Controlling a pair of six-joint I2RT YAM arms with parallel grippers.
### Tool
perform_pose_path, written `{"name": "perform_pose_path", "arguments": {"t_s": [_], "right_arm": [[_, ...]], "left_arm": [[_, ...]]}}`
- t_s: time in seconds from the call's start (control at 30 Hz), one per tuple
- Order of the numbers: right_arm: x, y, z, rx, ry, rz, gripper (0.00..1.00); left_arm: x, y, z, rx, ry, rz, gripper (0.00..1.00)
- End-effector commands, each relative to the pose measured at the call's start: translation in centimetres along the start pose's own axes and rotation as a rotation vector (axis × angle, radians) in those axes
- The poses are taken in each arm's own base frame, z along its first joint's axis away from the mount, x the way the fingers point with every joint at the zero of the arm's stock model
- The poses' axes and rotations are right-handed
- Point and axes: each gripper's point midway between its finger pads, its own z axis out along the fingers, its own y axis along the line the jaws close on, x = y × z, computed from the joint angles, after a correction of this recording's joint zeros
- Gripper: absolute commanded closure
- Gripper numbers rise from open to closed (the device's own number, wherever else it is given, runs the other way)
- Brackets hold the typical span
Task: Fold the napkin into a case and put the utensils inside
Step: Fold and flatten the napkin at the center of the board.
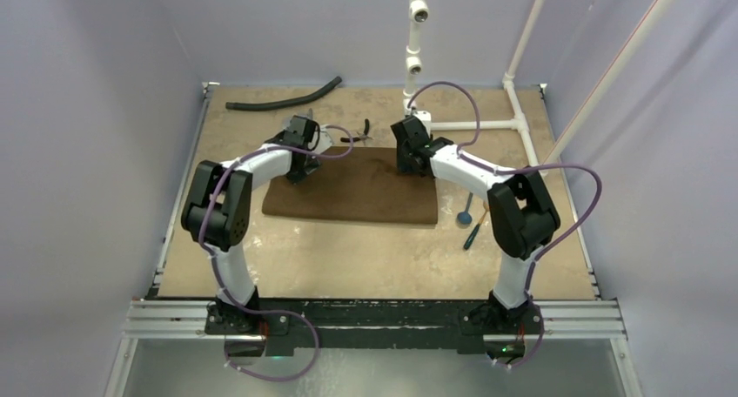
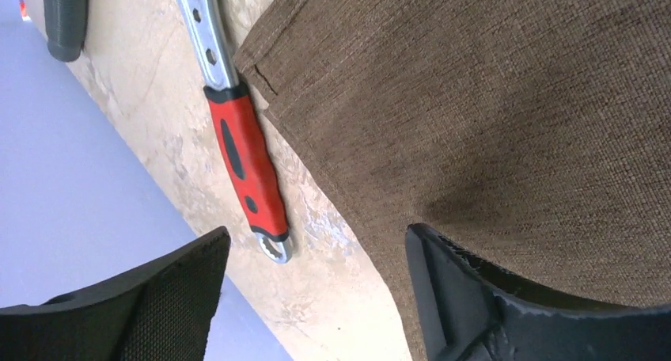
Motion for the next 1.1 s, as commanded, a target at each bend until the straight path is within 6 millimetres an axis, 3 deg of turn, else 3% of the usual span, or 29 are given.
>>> {"name": "perform_pose_path", "arguments": {"t_s": [0.0, 0.17, 0.3, 0.43, 0.5, 0.6, 0.77, 0.87, 0.93, 1.07], "right_arm": [[-3.8, 0.8, -0.4, -0.016, -0.087, 0.018, 0.43], [-5.8, -0.4, 0.0, 0.071, -0.14, 0.005, 0.28], [-7.4, -2.5, 0.0, 0.166, -0.186, -0.008, 0.27], [-7.1, -3.1, -0.6, 0.142, -0.175, 0.034, 0.24], [-6.1, -3.0, -1.1, 0.102, -0.167, 0.054, 0.22], [-2.1, -2.7, -1.6, 0.025, -0.092, 0.079, 0.23], [3.8, -2.2, -4.0, -0.086, 0.007, 0.118, 0.27], [6.9, -2.6, -4.8, -0.119, 0.072, 0.134, 0.27], [8.3, -3.2, -4.7, -0.101, 0.096, 0.131, 0.27], [9.7, -3.5, -3.7, -0.078, 0.124, 0.12, 0.33]], "left_arm": [[-1.4, 3.0, -2.7, -0.094, -0.097, -0.107, 0.17], [-2.3, 4.3, -5.4, -0.1, -0.191, -0.166, 0.16], [-1.6, 2.0, -5.8, 0.011, -0.188, -0.129, 0.21], [0.0, -0.8, -6.0, 0.145, -0.166, -0.061, 0.28], [0.8, -2.6, -6.4, 0.253, -0.169, -0.022, 0.29], [3.5, -6.0, -7.0, 0.419, -0.117, 0.11, 0.3], [6.9, -8.1, -7.1, 0.491, -0.056, 0.287, 0.27], [8.2, -9.0, -6.2, 0.486, -0.034, 0.345, 0.27], [8.8, -9.3, -5.2, 0.466, -0.013, 0.355, 0.32], [9.6, -10.4, -3.9, 0.472, 0.009, 0.372, 0.51]]}}
